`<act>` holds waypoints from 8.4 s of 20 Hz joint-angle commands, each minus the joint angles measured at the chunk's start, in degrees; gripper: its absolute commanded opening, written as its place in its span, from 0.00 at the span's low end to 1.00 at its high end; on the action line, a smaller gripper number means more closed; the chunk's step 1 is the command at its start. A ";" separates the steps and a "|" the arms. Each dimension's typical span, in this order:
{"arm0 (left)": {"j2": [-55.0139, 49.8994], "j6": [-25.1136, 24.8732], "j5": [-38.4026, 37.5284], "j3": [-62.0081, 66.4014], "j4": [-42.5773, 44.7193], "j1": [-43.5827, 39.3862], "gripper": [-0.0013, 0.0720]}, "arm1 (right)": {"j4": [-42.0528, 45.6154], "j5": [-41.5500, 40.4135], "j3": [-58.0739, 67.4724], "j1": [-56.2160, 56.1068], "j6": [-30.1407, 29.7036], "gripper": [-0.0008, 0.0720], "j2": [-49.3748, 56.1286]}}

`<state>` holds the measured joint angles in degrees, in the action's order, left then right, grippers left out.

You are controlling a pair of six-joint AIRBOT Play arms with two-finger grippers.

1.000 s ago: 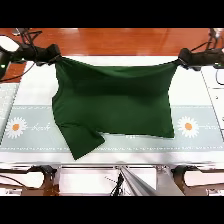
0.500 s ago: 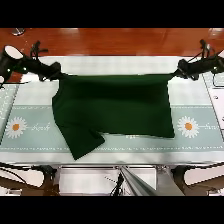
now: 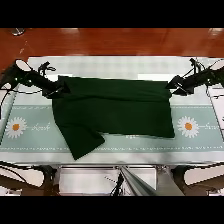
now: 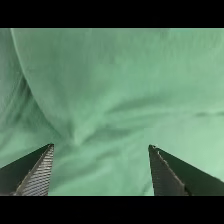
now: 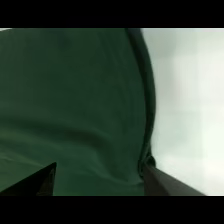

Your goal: Fold the shirts.

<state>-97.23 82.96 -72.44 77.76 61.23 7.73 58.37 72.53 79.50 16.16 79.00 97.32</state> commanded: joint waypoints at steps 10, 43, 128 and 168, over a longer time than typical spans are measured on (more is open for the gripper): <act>21.68 -13.81 -10.19 -31.08 -1.07 22.86 0.98 | -4.28 -4.20 -35.52 6.93 -7.54 0.87 -35.01; 25.51 -17.81 9.40 -49.48 -18.23 6.88 0.05 | -0.48 -1.79 -52.59 16.81 -2.86 0.87 -33.62; -13.88 -5.60 23.52 10.69 -30.05 -63.60 0.05 | -2.64 8.44 -30.77 1.22 7.76 0.04 -72.85; 60.08 -15.89 13.31 -44.22 -28.68 -3.10 0.05 | 18.25 7.54 -2.38 -25.46 11.76 0.87 -31.47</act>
<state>-36.36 67.83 -59.11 33.65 32.53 4.67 53.91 79.92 84.23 -12.12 82.41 80.40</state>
